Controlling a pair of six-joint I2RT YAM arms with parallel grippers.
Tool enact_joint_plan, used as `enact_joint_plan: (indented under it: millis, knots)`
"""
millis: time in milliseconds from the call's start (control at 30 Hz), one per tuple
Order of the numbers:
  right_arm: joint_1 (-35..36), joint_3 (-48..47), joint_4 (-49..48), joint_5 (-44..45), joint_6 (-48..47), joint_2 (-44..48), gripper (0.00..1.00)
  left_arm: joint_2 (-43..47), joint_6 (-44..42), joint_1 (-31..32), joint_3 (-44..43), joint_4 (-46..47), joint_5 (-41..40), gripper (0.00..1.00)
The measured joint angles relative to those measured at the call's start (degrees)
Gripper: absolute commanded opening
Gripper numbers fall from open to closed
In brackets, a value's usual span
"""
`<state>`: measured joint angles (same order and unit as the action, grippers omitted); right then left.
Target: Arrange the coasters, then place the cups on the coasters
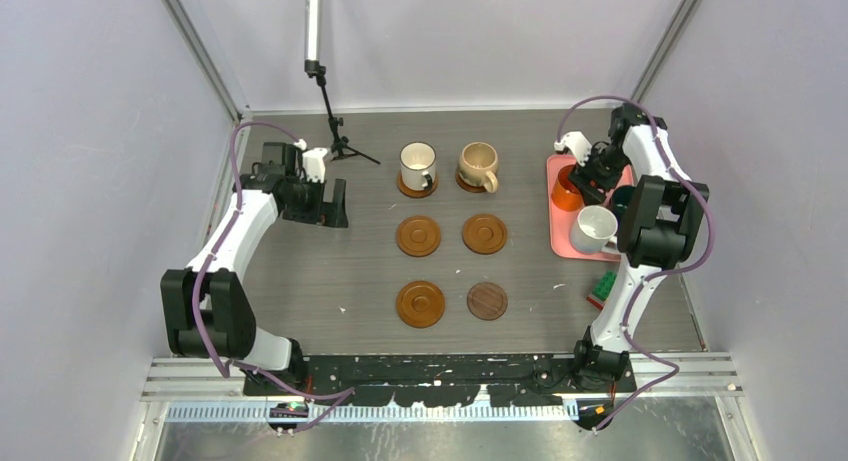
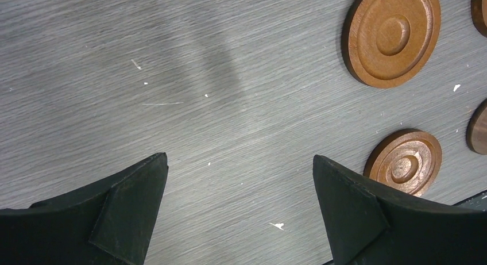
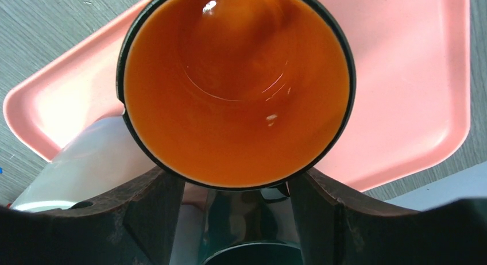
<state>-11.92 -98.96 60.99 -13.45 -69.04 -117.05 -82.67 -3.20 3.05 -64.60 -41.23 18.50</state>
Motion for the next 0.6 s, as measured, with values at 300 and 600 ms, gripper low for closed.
enact_joint_plan:
  millis: [300,600]
  knots:
    - [-0.6,3.2,-4.3,-1.0,0.9,-0.1,0.62,-1.5,-0.2,0.0,-2.1,-1.3,-0.5,1.0]
    - [-1.4,4.8,-8.8,-2.7,3.3,-0.9,0.51,-1.8,-0.2,0.0,-2.3,-2.3,-0.5,1.0]
